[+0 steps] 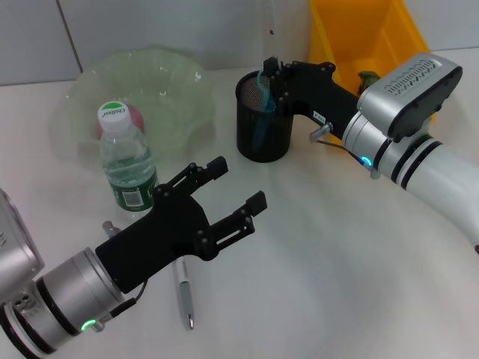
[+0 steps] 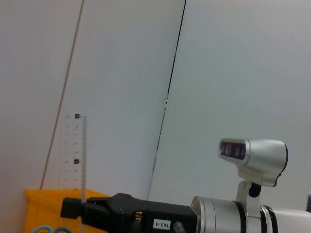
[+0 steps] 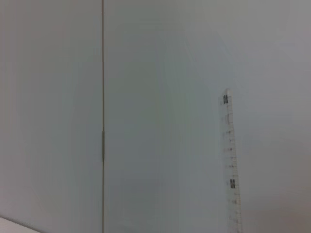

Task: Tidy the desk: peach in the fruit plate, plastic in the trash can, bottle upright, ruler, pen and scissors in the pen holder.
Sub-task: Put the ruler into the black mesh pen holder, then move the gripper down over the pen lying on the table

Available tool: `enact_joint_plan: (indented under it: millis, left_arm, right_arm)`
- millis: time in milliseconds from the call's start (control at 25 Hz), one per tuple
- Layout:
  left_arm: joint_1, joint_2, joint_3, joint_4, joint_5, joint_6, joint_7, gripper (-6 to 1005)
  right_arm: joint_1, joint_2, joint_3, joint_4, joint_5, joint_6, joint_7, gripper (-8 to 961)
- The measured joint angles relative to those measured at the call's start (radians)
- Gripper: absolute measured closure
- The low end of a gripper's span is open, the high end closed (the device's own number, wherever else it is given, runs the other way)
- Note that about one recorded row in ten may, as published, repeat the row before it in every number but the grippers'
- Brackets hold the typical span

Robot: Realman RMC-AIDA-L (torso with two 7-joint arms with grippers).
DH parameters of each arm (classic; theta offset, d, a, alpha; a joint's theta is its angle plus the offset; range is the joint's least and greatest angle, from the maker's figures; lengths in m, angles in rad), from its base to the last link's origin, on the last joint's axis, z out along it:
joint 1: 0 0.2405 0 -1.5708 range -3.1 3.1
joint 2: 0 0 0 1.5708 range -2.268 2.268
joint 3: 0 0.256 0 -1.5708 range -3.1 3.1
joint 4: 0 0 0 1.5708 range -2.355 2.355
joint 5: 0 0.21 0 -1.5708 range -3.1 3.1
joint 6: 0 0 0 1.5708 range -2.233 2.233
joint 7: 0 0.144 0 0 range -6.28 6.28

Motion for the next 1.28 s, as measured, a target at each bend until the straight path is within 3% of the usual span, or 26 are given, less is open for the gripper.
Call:
enact_joint_plan:
  millis: [160,360,600,800,1000,1160,1200,1280]
  left_arm:
    - [-0.003,-0.001,0.000,0.000,0.000,0.000,0.000,197]
    - [-0.006,-0.001,0.001,0.000,0.000,0.000,0.000,198]
    - [-0.009,0.000,0.001,0.000,0.000,0.000,0.000,198]
    - [-0.010,0.005,0.000,0.001,0.000,0.005,-0.002,198]
    - [-0.009,0.013,-0.004,0.001,0.000,0.013,-0.017,199]
    - [-0.009,0.013,-0.004,0.001,0.000,0.013,-0.017,199]
    - [-0.009,0.013,-0.004,0.001,0.000,0.013,-0.017,199]
    - [-0.008,0.017,-0.017,0.001,0.004,0.013,-0.031,199]
  right_arm:
    - [0.000,0.000,0.002,-0.002,0.000,0.004,0.003,948]
    - [-0.001,0.000,0.005,-0.003,0.000,0.004,0.008,868]
    - [-0.007,-0.001,0.008,0.000,0.001,-0.012,0.012,675]
    - [-0.037,-0.006,-0.002,-0.007,0.001,-0.105,0.064,448]
    - [-0.098,-0.011,-0.030,-0.079,-0.013,-0.198,0.242,343]
    - [-0.177,-0.012,-0.106,-0.212,-0.046,-0.284,0.489,259]
    - [-0.230,-0.015,-0.169,-0.305,-0.055,-0.346,0.619,238]
    - [-0.259,-0.018,-0.206,-0.357,-0.056,-0.377,0.677,175]
